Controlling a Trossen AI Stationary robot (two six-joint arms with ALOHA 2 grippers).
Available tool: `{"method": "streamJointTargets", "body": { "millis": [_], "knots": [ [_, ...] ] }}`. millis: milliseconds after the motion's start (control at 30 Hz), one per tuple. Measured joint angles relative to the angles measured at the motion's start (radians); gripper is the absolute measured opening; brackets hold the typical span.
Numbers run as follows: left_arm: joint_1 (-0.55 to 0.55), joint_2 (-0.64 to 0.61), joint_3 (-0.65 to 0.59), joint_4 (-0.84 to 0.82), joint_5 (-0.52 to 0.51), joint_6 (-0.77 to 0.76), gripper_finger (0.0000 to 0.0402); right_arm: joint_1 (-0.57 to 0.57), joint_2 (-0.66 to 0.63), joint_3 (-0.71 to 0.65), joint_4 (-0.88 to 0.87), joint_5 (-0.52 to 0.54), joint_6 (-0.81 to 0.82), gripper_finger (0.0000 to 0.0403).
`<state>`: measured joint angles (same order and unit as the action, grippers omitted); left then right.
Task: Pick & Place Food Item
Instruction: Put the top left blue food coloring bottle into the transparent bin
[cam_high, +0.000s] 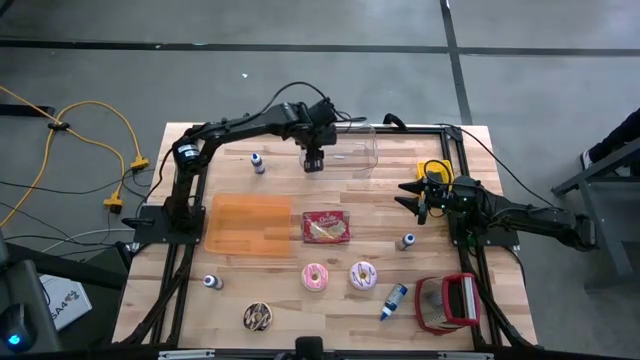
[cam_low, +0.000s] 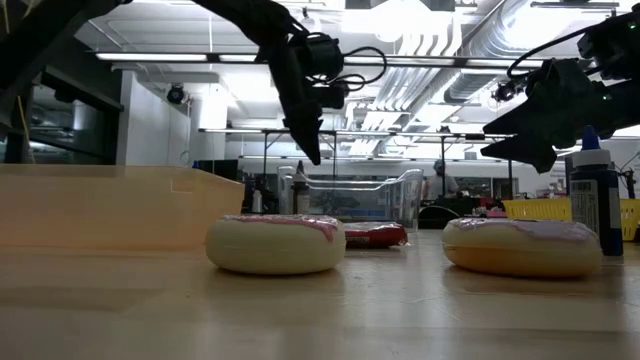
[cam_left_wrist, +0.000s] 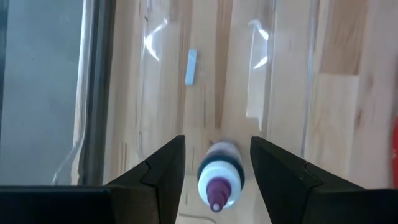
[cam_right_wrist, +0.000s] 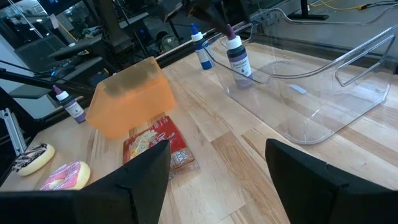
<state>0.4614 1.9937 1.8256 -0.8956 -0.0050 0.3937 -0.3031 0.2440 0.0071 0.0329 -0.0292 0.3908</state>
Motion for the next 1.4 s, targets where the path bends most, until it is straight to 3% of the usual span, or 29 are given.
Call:
{"method": "streamJointTargets", "body": {
  "millis": [400,967,1400],
  "knots": [
    [0.003,-0.065,0.001,-0.013,0.036,-0.024,0.0173,0.000,0.000,0.000,0.000,0.000,0.000,0.0250],
    [0.132,-0.209,0.000,-0.335,-0.022,-0.168,0.0173,0.000,0.000,0.000,0.000,0.000,0.000,0.0250],
    [0.191,-0.219,0.000,-0.377,-0.009,-0.193,0.0173,0.000,0.000,0.000,0.000,0.000,0.000,0.0250]
  ]
}}
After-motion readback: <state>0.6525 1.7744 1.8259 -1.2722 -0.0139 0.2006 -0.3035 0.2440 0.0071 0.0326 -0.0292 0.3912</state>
